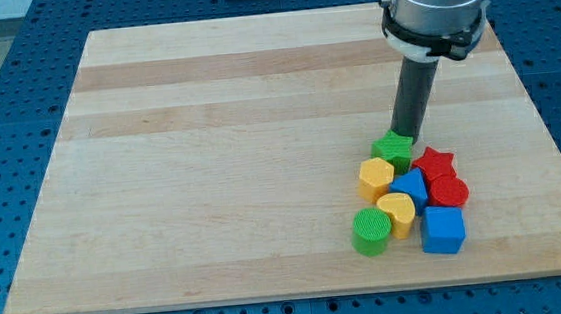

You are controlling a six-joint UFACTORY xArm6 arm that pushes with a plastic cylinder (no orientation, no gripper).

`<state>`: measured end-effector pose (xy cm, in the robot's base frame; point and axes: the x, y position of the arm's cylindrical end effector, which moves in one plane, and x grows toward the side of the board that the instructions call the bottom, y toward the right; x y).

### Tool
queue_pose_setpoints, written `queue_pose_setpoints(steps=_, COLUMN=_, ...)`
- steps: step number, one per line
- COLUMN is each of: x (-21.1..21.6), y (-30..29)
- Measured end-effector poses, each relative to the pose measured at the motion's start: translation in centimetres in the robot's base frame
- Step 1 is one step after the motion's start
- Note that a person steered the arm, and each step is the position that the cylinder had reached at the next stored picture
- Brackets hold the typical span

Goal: Move blue cube along with the heart upwards

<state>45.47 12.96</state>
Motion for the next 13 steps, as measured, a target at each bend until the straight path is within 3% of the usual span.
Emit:
queue_pose_setpoints(steps=1, x=0.0, y=0.5)
queue_pose_setpoints(steps=2, x=1.3, y=6.8)
queue_pose_setpoints(steps=3, x=5.4, y=11.7)
queue_pose_setpoints(steps=4, x=11.5, y=11.9)
queue_pose_setpoints(steps=8, x=14.8, y=2.1)
queue_pose_setpoints(steps=10, x=10.7, y=-3.3)
queue_pose_setpoints(steps=13, x=8.8, y=-10.1)
